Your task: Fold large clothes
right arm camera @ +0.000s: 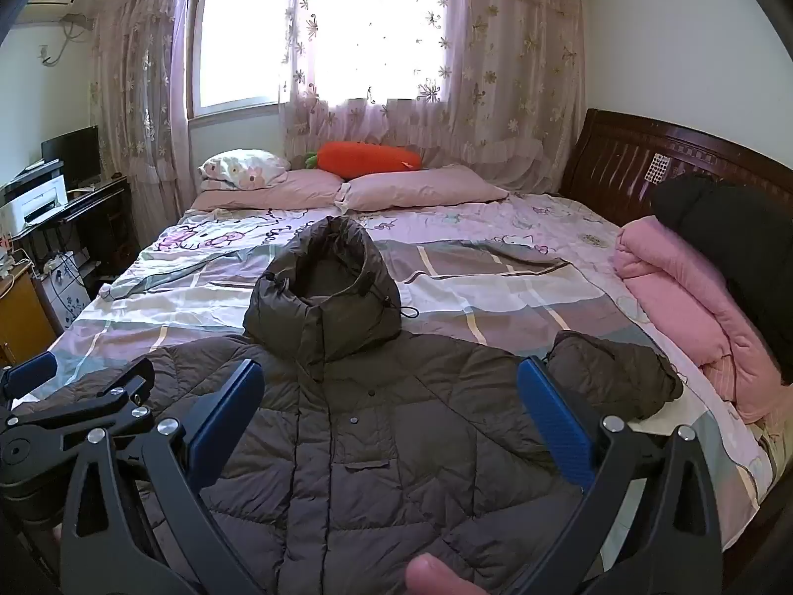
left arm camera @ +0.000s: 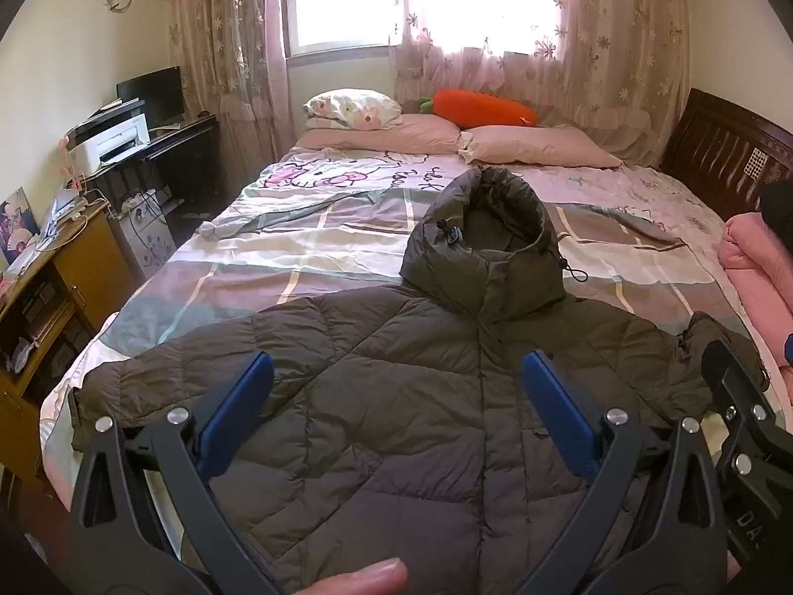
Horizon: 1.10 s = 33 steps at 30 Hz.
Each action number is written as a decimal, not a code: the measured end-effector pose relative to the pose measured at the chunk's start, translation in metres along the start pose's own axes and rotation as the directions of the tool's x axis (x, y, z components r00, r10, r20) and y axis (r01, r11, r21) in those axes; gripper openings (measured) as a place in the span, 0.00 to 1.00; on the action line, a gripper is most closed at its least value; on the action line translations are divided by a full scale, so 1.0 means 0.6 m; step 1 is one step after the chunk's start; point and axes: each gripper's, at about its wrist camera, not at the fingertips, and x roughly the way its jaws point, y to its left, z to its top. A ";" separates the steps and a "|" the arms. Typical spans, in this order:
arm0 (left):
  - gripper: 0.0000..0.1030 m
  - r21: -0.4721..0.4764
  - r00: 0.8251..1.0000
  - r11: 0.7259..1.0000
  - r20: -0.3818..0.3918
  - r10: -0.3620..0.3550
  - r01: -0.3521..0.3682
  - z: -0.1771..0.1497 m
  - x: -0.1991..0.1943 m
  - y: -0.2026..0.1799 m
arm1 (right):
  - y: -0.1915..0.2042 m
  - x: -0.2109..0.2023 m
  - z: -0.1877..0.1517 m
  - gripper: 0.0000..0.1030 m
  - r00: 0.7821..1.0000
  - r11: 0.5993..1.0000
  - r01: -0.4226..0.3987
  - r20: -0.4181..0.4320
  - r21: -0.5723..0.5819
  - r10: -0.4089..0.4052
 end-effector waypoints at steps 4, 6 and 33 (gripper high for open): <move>0.98 0.001 1.000 1.000 0.002 0.001 -0.001 0.000 0.000 0.000 | 0.000 0.001 0.000 0.99 1.000 1.000 -0.001 -0.001 0.001 0.001; 0.98 0.000 1.000 1.000 0.002 0.001 -0.001 0.000 -0.001 0.000 | 0.000 0.001 -0.001 0.99 1.000 1.000 0.000 -0.001 0.000 0.000; 0.98 0.004 1.000 1.000 -0.002 0.003 -0.003 0.000 0.000 0.000 | 0.000 0.003 -0.004 0.99 1.000 1.000 -0.003 -0.008 0.005 0.003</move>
